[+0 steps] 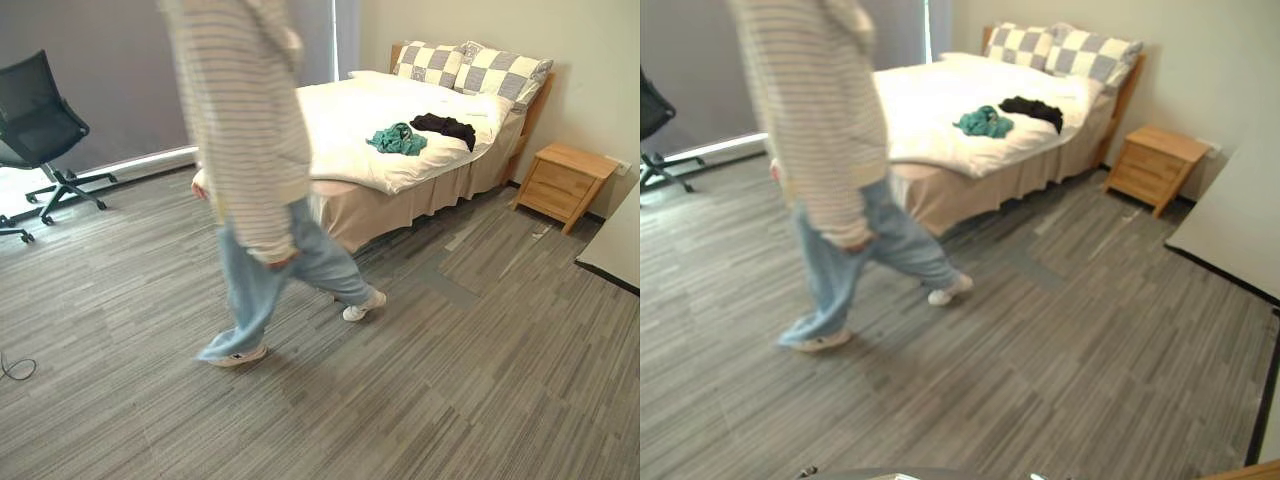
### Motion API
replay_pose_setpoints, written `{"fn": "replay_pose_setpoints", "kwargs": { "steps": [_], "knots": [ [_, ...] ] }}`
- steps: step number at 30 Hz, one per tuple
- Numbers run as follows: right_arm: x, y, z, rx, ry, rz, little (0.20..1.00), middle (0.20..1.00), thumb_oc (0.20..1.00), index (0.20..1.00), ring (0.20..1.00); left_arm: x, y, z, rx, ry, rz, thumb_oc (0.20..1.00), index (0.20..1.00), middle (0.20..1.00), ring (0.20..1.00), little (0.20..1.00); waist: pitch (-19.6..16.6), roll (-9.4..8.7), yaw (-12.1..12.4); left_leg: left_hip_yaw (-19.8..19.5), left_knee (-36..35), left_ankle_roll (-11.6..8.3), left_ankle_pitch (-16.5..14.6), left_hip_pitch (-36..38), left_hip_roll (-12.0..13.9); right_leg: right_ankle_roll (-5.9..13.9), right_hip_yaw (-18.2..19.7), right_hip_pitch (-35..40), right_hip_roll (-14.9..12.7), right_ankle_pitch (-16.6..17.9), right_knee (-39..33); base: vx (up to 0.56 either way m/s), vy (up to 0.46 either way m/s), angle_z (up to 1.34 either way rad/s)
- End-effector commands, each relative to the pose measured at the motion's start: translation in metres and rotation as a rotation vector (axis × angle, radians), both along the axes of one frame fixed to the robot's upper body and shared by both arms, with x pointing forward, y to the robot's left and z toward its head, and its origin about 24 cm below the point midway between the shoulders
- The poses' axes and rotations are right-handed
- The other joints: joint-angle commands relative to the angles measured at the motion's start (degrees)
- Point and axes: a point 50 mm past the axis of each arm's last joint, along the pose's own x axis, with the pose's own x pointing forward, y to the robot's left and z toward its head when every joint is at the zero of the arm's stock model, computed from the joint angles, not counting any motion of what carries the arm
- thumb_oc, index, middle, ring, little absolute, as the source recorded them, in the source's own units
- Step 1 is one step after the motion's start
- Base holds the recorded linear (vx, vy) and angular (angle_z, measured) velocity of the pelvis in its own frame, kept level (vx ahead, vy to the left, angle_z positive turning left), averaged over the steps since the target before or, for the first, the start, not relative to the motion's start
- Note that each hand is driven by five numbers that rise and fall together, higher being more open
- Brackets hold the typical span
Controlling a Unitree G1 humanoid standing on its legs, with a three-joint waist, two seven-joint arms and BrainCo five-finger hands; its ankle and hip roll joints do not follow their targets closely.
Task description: Tidy up the quilt and then pick up the clothes from the bed and put them into the laundry hamper.
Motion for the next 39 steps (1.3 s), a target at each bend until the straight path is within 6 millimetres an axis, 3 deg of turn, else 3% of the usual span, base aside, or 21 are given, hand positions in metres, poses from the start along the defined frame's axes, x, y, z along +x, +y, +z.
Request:
{"fn": "replay_pose_setpoints", "kwargs": {
  "steps": [1, 9, 11, 12, 15, 16, 18, 19, 20, 23, 26, 27, 28, 29, 30, 31, 32, 36, 37, 38, 39],
  "knots": [
    [0.023, -0.005, 0.004, -0.025, -0.046, 0.044, 1.000, 1.000, 1.000, 1.000, 1.000, 0.030, 0.000, 0.005, 0.018, -0.066, -0.056, 1.000, 1.000, 1.000, 1.000, 1.000, 3.8, 0.27, 0.2, -0.3, -0.3, -1.39, -5.4, 2.7, -1.2, 5.45, 0.5, -1.2, -3.6, 0.9, -2.4, 0.02, 0.024, -0.08],
    [0.034, -0.010, 0.008, -0.046, -0.064, 0.065, 1.000, 1.000, 1.000, 1.000, 1.000, 0.040, 0.003, 0.007, 0.043, -0.070, -0.127, 1.000, 1.000, 1.000, 1.000, 1.000, 5.5, 0.13, 0.1, 0.1, -0.3, -0.71, -5.3, 0.6, -1.7, 5.71, 1.4, -3.8, -3.7, 0.7, -1.2, 0.05, 0.048, -0.11],
    [0.048, -0.011, 0.011, -0.044, -0.114, 0.066, 1.000, 1.000, 1.000, 1.000, 1.000, 0.051, 0.008, 0.011, 0.024, -0.112, -0.037, 1.000, 1.000, 1.000, 1.000, 1.000, 7.2, 0.15, 0.5, -0.1, -0.2, 0.48, -5.7, -0.6, -1.7, 6.82, 1.0, -9.8, -3.2, -0.9, 9.7, 0.06, 0.088, -0.12],
    [0.048, -0.011, 0.011, -0.044, -0.114, 0.066, 1.000, 1.000, 1.000, 1.000, 1.000, 0.051, 0.008, 0.011, 0.024, -0.113, -0.037, 1.000, 1.000, 1.000, 1.000, 1.000, 7.1, 0.09, 0.6, -0.1, -0.2, 0.50, -5.7, -0.7, -1.8, 6.84, 1.1, -10.2, -3.3, -1.1, 10.1, 0.07, 0.064, -0.22],
    [0.049, -0.016, 0.013, -0.054, -0.120, 0.045, 1.000, 1.000, 1.000, 1.000, 1.000, 0.053, 0.015, 0.013, 0.030, -0.122, 0.034, 1.000, 1.000, 1.000, 1.000, 1.000, 10.6, 1.85, -0.1, 1.1, -0.3, 1.61, -7.9, 2.6, -0.6, 10.08, -2.9, -21.4, -5.0, 4.2, 32.5, 0.14, 0.095, -0.16],
    [0.049, -0.016, 0.013, -0.054, -0.121, 0.045, 1.000, 1.000, 1.000, 1.000, 1.000, 0.054, 0.015, 0.013, 0.029, -0.123, 0.034, 1.000, 1.000, 1.000, 1.000, 1.000, 10.6, 1.70, -0.1, 1.1, -0.3, 1.64, -7.9, 2.6, -0.7, 10.11, -2.9, -21.6, -5.2, 4.0, 32.9, 0.43, 0.049, -0.27],
    [0.045, -0.017, 0.012, -0.054, -0.118, 0.022, 1.000, 1.000, 1.000, 1.000, 1.000, 0.057, 0.016, 0.014, 0.032, -0.131, 0.023, 1.000, 1.000, 1.000, 1.000, 1.000, 11.7, 2.01, -1.4, 0.6, -0.3, 1.08, -9.5, 5.4, -0.6, 9.18, -5.1, -24.4, -5.9, 2.9, 32.1, 0.43, -0.044, -0.04],
    [0.038, -0.020, 0.011, -0.057, -0.105, -0.008, 1.000, 1.000, 1.000, 1.000, 1.000, 0.061, 0.015, 0.015, 0.032, -0.140, 0.003, 1.000, 1.000, 1.000, 1.000, 1.000, 12.4, 1.52, -3.0, -0.5, -0.3, 0.26, -11.7, 7.7, -1.3, 8.22, -5.4, -24.8, -5.5, 2.6, 20.9, 0.32, -0.070, 0.52],
    [0.039, -0.020, 0.012, -0.057, -0.105, -0.008, 1.000, 1.000, 1.000, 1.000, 1.000, 0.061, 0.015, 0.015, 0.032, -0.140, 0.004, 1.000, 1.000, 1.000, 1.000, 1.000, 12.4, 1.60, -3.1, -0.5, -0.3, 0.23, -11.7, 7.7, -1.2, 8.19, -5.5, -24.5, -5.4, 2.9, 20.4, 0.51, -0.134, 0.57],
    [0.025, -0.023, 0.010, -0.054, -0.081, -0.065, 1.000, 1.000, 1.000, 1.000, 1.000, 0.059, 0.018, 0.015, 0.042, -0.130, 0.004, 1.000, 1.000, 1.000, 1.000, 1.000, 11.8, 1.80, -6.2, -1.3, -0.3, -2.52, -15.9, 12.5, 0.2, 9.65, -4.7, -27.7, -8.2, 8.4, 3.0, 0.60, -0.190, 0.53],
    [0.012, -0.024, 0.008, -0.049, -0.061, -0.110, 1.000, 1.000, 1.000, 1.000, 1.000, 0.054, 0.021, 0.014, 0.038, -0.122, 0.041, 1.000, 1.000, 1.000, 1.000, 1.000, 11.3, 1.89, -6.2, -1.9, 0.3, -2.67, -15.6, 14.9, 0.9, 8.47, -4.9, -26.5, -7.2, 9.2, 3.9, 0.70, -0.230, 0.27],
    [0.012, -0.030, 0.010, -0.061, -0.063, -0.123, 1.000, 1.000, 1.000, 1.000, 1.000, 0.049, 0.019, 0.012, 0.022, -0.115, 0.089, 1.000, 1.000, 1.000, 1.000, 1.000, 10.4, 2.94, -6.6, -1.1, 10.9, -4.60, -11.2, 13.4, 2.9, 6.42, -5.7, -24.4, -4.7, 7.9, 5.8, 0.44, -0.171, 0.02],
    [0.012, -0.030, 0.010, -0.061, -0.064, -0.123, 1.000, 1.000, 1.000, 1.000, 1.000, 0.049, 0.019, 0.012, 0.022, -0.115, 0.090, 1.000, 1.000, 1.000, 1.000, 1.000, 10.3, 2.79, -6.7, -1.2, 10.9, -4.58, -11.0, 13.2, 2.8, 6.42, -5.7, -24.5, -4.8, 8.0, 5.7, 0.75, -0.413, 0.09],
    [0.014, -0.034, 0.011, -0.075, -0.064, -0.097, 1.000, 1.000, 1.000, 1.000, 1.000, 0.049, 0.021, 0.013, 0.022, -0.126, 0.103, 1.000, 1.000, 1.000, 1.000, 1.000, 10.9, 1.99, -5.6, -1.5, 29.1, -6.22, -1.7, 5.0, 3.9, 3.39, -6.1, -19.2, -2.7, 6.3, 4.4, 0.30, -0.246, 0.15],
    [0.014, -0.034, 0.011, -0.074, -0.064, -0.097, 1.000, 1.000, 1.000, 1.000, 1.000, 0.049, 0.022, 0.013, 0.023, -0.126, 0.103, 1.000, 1.000, 1.000, 1.000, 1.000, 10.7, 1.82, -5.8, -1.6, 29.2, -6.20, -1.6, 4.7, 3.7, 3.39, -6.2, -19.4, -2.9, 6.4, 4.3, 0.46, -0.383, 0.17],
    [0.020, -0.037, 0.014, -0.085, -0.086, -0.087, 1.000, 1.000, 1.000, 1.000, 1.000, 0.057, 0.023, 0.016, 0.024, -0.158, 0.104, 1.000, 1.000, 1.000, 1.000, 1.000, 12.1, 0.87, -4.6, -3.4, 39.4, -6.33, 2.7, 0.2, 2.9, 2.01, -5.9, -16.8, -2.3, 5.8, 3.6, 0.41, -0.342, 0.03],
    [0.039, -0.044, 0.020, -0.112, -0.140, -0.075, 1.000, 1.000, 1.000, 1.000, 1.000, 0.070, 0.025, 0.021, 0.037, -0.201, 0.103, 1.000, 1.000, 1.000, 1.000, 1.000, 13.8, -1.66, -2.9, -2.2, 48.2, -4.95, 0.9, -7.2, 2.7, 0.44, -4.8, -13.4, -2.4, 4.0, 2.1, 0.41, -0.341, -0.18],
    [0.049, -0.048, 0.024, -0.131, -0.163, -0.066, 1.000, 1.000, 1.000, 1.000, 1.000, 0.077, 0.021, 0.023, 0.022, -0.238, 0.113, 1.000, 1.000, 1.000, 1.000, 1.000, 13.7, -2.99, 0.0, 0.1, 43.6, -4.03, -2.8, -15.3, 1.5, 0.64, -2.9, -7.3, -2.6, 1.5, -0.6, 0.51, -0.099, -0.40],
    [0.050, -0.049, 0.025, -0.134, -0.173, -0.070, 1.000, 1.000, 1.000, 1.000, 1.000, 0.077, 0.019, 0.022, 0.019, -0.245, 0.114, 1.000, 1.000, 1.000, 1.000, 1.000, 13.5, -2.80, 0.8, 0.9, 37.3, -3.86, -2.7, -17.1, 1.1, 1.19, -2.3, -5.7, -2.4, 0.8, -1.6, 0.59, 0.090, -0.51],
    [0.053, -0.052, 0.026, -0.139, -0.190, -0.067, 1.000, 1.000, 1.000, 1.000, 1.000, 0.073, 0.017, 0.021, 0.018, -0.236, 0.109, 1.000, 1.000, 1.000, 1.000, 1.000, 12.4, -1.94, 2.3, 2.4, 20.1, -3.33, -2.0, -17.5, 1.0, 2.14, -1.4, -2.2, -1.7, -1.1, -2.7, 0.59, 0.090, -0.53],
    [0.053, -0.052, 0.026, -0.139, -0.190, -0.067, 1.000, 1.000, 1.000, 1.000, 1.000, 0.073, 0.017, 0.021, 0.018, -0.236, 0.109, 1.000, 1.000, 1.000, 1.000, 1.000, 12.4, -2.05, 2.3, 2.5, 19.5, -3.31, -1.7, -17.2, 0.9, 2.16, -1.4, -2.3, -1.8, -1.1, -2.7, 0.60, 0.098, -0.54]
  ]
}}
